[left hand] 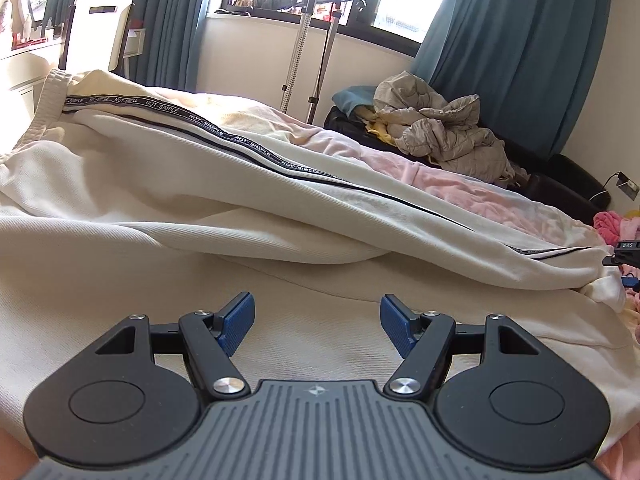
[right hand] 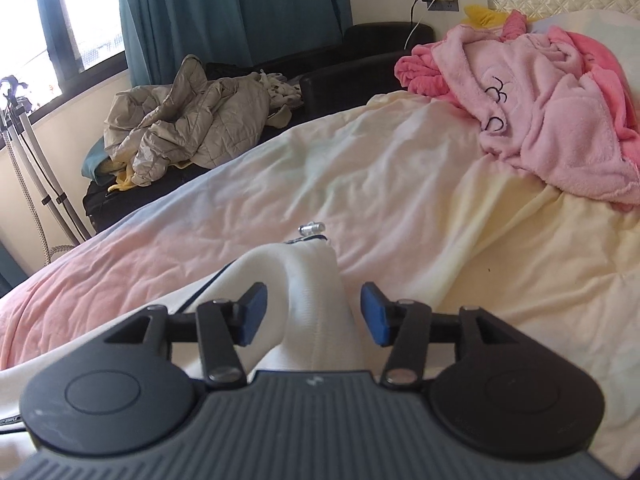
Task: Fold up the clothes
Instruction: 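Lift and carry the held waistband corner along the pants with the right gripper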
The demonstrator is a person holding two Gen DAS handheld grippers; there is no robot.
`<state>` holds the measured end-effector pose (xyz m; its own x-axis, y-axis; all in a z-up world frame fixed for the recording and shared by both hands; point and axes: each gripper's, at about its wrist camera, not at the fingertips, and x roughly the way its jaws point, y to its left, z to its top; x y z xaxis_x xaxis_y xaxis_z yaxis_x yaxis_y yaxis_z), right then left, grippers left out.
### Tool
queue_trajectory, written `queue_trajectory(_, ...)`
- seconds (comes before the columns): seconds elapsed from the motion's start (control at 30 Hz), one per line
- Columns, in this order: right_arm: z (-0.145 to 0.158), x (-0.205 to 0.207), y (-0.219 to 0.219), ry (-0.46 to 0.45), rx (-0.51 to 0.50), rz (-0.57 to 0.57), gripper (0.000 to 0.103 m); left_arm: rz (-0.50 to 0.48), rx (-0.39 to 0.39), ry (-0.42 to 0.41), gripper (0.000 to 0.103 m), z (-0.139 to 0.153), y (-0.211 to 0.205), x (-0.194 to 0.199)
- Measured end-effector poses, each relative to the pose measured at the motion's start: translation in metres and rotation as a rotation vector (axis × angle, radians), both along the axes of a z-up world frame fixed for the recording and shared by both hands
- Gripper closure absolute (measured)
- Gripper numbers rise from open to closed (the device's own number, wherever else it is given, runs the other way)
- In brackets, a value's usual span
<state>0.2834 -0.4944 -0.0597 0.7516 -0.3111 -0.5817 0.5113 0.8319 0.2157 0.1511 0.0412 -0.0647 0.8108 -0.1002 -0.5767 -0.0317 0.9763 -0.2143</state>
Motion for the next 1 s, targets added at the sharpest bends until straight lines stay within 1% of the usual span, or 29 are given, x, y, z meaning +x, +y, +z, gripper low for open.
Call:
queue_trajectory(0.03, 0.0, -0.008, 0.001, -0.016, 0.009, 0.004, 0.043, 0.001, 0.0, 0.003, 0.03, 0.0, 0.0, 0.0)
queue_trajectory(0.1, 0.0, -0.026, 0.002, -0.043, 0.036, 0.007, 0.042, 0.004, 0.0, 0.011, 0.03, -0.001, 0.001, -0.002)
queue_trajectory(0.13, 0.0, -0.031, 0.002, -0.057, 0.069, 0.014, 0.042, 0.006, 0.0, 0.013, 0.03, -0.001, 0.001, -0.004)
queue_trajectory(0.33, -0.002, -0.044, -0.001, -0.134, 0.362, 0.091, 0.04, 0.018, -0.009, 0.015, 0.03, 0.005, 0.004, -0.018)
queue_trajectory(0.37, -0.002, -0.043, 0.001, -0.133, 0.391, 0.106, 0.04, 0.018, -0.017, 0.011, 0.03, 0.006, 0.004, -0.02)
queue_trajectory(0.43, -0.003, -0.036, 0.012, -0.097, 0.371, 0.108, 0.04, 0.023, -0.007, -0.002, 0.029, 0.007, 0.002, -0.019)
queue_trajectory(0.53, -0.007, -0.022, 0.026, -0.029, 0.299, 0.101, 0.041, 0.028, 0.0, -0.001, 0.029, 0.003, 0.001, -0.014)
queue_trajectory(0.57, -0.009, -0.017, 0.027, -0.011, 0.284, 0.096, 0.054, 0.03, -0.004, 0.009, 0.029, 0.0, 0.001, -0.011)
queue_trajectory(0.6, -0.01, -0.012, 0.027, 0.005, 0.275, 0.09, 0.07, 0.029, -0.009, 0.021, 0.029, -0.003, 0.002, -0.008)
queue_trajectory(0.63, -0.011, -0.008, 0.027, 0.022, 0.266, 0.084, 0.096, 0.028, -0.011, 0.027, 0.029, -0.006, 0.002, -0.006)
queue_trajectory(0.7, -0.002, 0.004, 0.027, 0.03, 0.229, 0.08, 0.096, 0.026, -0.009, 0.032, 0.029, -0.009, 0.001, -0.002)
queue_trajectory(0.73, 0.008, 0.01, 0.027, 0.018, 0.199, 0.08, 0.096, 0.026, -0.007, 0.033, 0.029, -0.01, 0.001, 0.0)
queue_trajectory(0.8, 0.042, 0.024, 0.024, -0.064, 0.15, 0.078, 0.097, 0.026, -0.011, 0.036, 0.029, -0.013, 0.001, 0.003)
queue_trajectory(0.87, 0.085, 0.039, 0.016, -0.171, 0.136, 0.057, 0.097, 0.028, -0.024, 0.036, 0.029, -0.014, 0.003, 0.006)
queue_trajectory(0.93, 0.124, 0.052, 0.013, -0.258, 0.088, 0.051, 0.097, 0.029, -0.03, 0.034, 0.029, -0.015, 0.003, 0.009)
queue_trajectory(1.0, 0.153, 0.057, 0.014, -0.329, 0.027, 0.057, 0.097, 0.031, -0.035, 0.032, 0.029, -0.016, 0.004, 0.013)
